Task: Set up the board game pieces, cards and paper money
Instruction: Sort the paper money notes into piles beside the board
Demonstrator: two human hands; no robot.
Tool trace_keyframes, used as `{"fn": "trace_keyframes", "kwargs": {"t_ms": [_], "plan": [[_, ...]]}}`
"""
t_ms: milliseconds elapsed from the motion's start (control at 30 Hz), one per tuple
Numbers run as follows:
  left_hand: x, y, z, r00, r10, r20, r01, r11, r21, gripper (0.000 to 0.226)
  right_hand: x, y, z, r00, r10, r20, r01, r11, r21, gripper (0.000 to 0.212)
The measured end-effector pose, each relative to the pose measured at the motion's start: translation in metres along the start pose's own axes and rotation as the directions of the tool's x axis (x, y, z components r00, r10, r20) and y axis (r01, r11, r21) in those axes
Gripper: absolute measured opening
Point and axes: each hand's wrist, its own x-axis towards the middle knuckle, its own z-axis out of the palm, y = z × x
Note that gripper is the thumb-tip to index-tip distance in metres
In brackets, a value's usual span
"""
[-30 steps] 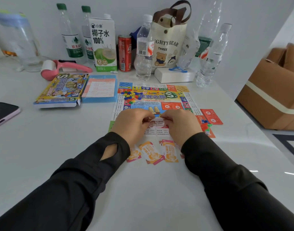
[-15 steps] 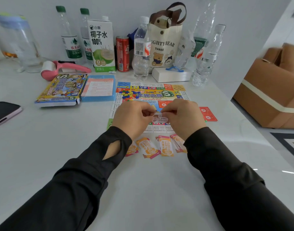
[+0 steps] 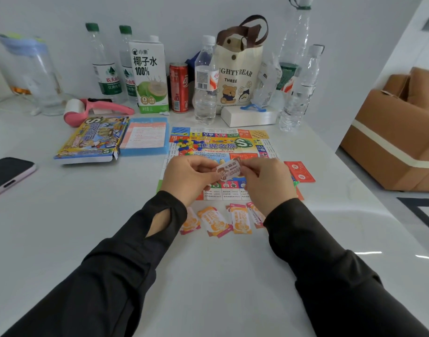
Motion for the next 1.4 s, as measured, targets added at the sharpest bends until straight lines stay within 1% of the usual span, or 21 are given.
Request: {"fn": "trace_keyframes", "kwargs": {"t_ms": [133, 200, 267, 300, 367, 467, 633, 767, 833, 933, 1033, 1067, 1167, 1233, 1300, 1400], "plan": [[-0.001, 0.0, 0.0, 1.0, -0.012, 0.017, 0.012, 1.0, -0.002, 0.018, 0.0, 0.0, -0.001, 0.998, -0.016, 0.057, 0.023, 0.992, -0.128, 0.029], [-0.001, 0.001, -0.001, 0.999, -0.027, 0.031, 0.027, 1.0, 0.001, 0.018, 0.001, 0.0, -0.004, 0.993, -0.044, 0.109, 0.067, 0.973, -0.22, 0.041], [-0.001, 0.002, -0.002, 0.998, -0.041, 0.048, 0.04, 0.999, 0.027, 0.019, 0.002, 0.003, -0.007, 0.972, -0.184, 0.144, 0.219, 0.931, -0.292, 0.056], [-0.001, 0.003, -0.003, 0.997, -0.046, 0.056, 0.044, 0.998, 0.037, 0.019, 0.003, 0.004, -0.008, 0.951, -0.268, 0.157, 0.306, 0.894, -0.327, 0.057], [-0.002, 0.004, -0.005, 0.996, -0.054, 0.075, 0.052, 0.998, 0.031, 0.019, 0.003, 0.007, -0.008, 0.917, -0.359, 0.177, 0.399, 0.836, -0.376, 0.052], [-0.002, 0.005, -0.007, 0.988, -0.081, 0.129, 0.08, 0.997, 0.01, 0.023, 0.004, 0.009, -0.007, 0.888, -0.433, 0.152, 0.456, 0.791, -0.409, 0.044], [-0.003, 0.006, -0.008, 0.981, -0.094, 0.172, 0.099, 0.995, -0.018, 0.021, 0.005, 0.012, -0.005, 0.846, -0.514, 0.143, 0.523, 0.747, -0.411, 0.042], [-0.003, 0.005, -0.009, 0.973, -0.113, 0.203, 0.131, 0.988, -0.081, 0.021, 0.006, 0.015, -0.004, 0.847, -0.519, 0.118, 0.521, 0.763, -0.383, 0.039], [-0.002, 0.004, -0.01, 0.96, -0.149, 0.238, 0.192, 0.966, -0.17, 0.018, 0.006, 0.016, -0.005, 0.853, -0.512, 0.097, 0.512, 0.788, -0.342, 0.036], [0.0, 0.002, -0.012, 0.92, -0.224, 0.321, 0.334, 0.877, -0.345, 0.011, 0.006, 0.014, -0.01, 0.888, -0.455, 0.064, 0.458, 0.863, -0.213, 0.034], [0.0, 0.0, -0.012, 0.878, -0.258, 0.403, 0.436, 0.777, -0.453, 0.007, 0.006, 0.013, -0.014, 0.906, -0.421, 0.051, 0.424, 0.895, -0.142, 0.034], [0.0, 0.0, -0.012, 0.865, -0.253, 0.434, 0.459, 0.75, -0.476, 0.011, 0.006, 0.013, -0.015, 0.908, -0.417, 0.046, 0.42, 0.899, -0.127, 0.035], [-0.002, -0.001, -0.01, 0.819, -0.248, 0.517, 0.537, 0.648, -0.54, 0.035, 0.006, 0.011, -0.016, 0.914, -0.404, 0.037, 0.406, 0.91, -0.085, 0.036], [-0.003, -0.003, -0.01, 0.797, -0.224, 0.561, 0.566, 0.601, -0.564, 0.04, 0.005, 0.01, -0.018, 0.922, -0.383, 0.052, 0.385, 0.92, -0.065, 0.037], [-0.004, -0.005, -0.009, 0.785, -0.19, 0.59, 0.571, 0.594, -0.567, 0.045, 0.005, 0.008, -0.02, 0.929, -0.364, 0.067, 0.366, 0.931, -0.021, 0.037], [-0.005, -0.004, -0.007, 0.768, -0.179, 0.615, 0.582, 0.594, -0.555, 0.055, 0.005, 0.007, -0.02, 0.937, -0.34, 0.079, 0.338, 0.941, 0.029, 0.039]]}}
